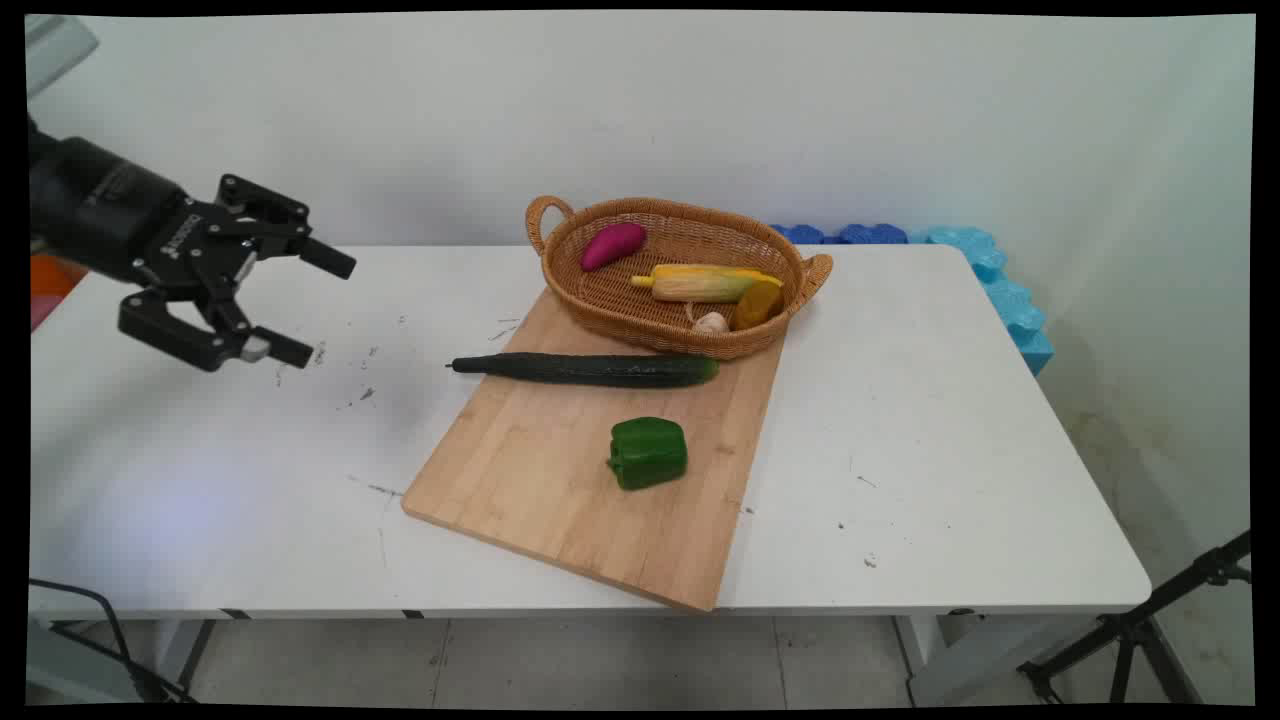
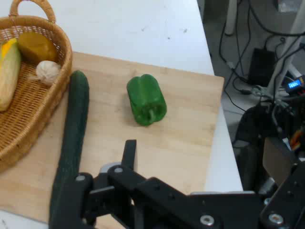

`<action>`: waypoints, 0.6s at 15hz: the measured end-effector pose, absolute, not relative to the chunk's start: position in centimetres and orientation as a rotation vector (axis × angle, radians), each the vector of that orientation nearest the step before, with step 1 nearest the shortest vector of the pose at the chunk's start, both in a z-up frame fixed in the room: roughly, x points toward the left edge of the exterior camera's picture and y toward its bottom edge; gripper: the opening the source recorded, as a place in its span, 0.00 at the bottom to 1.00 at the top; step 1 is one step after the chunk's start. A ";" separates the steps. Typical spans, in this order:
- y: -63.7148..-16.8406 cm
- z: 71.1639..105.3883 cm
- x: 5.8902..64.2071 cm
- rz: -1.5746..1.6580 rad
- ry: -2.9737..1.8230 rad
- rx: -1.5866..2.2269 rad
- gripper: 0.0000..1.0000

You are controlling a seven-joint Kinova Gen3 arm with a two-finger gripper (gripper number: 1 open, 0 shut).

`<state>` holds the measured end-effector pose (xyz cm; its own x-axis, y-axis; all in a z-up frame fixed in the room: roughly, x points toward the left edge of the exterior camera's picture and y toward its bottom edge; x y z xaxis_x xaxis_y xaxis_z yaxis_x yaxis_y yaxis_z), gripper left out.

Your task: Pick up the potato from the vegetable basket

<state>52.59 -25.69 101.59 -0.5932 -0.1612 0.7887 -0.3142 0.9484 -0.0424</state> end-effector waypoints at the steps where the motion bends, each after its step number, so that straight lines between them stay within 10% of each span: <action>1: -25.9 101.7 52.3 0.225 -2.213 0.346 1.00; 9: -29.8 102.6 46.4 0.277 -2.203 0.559 1.00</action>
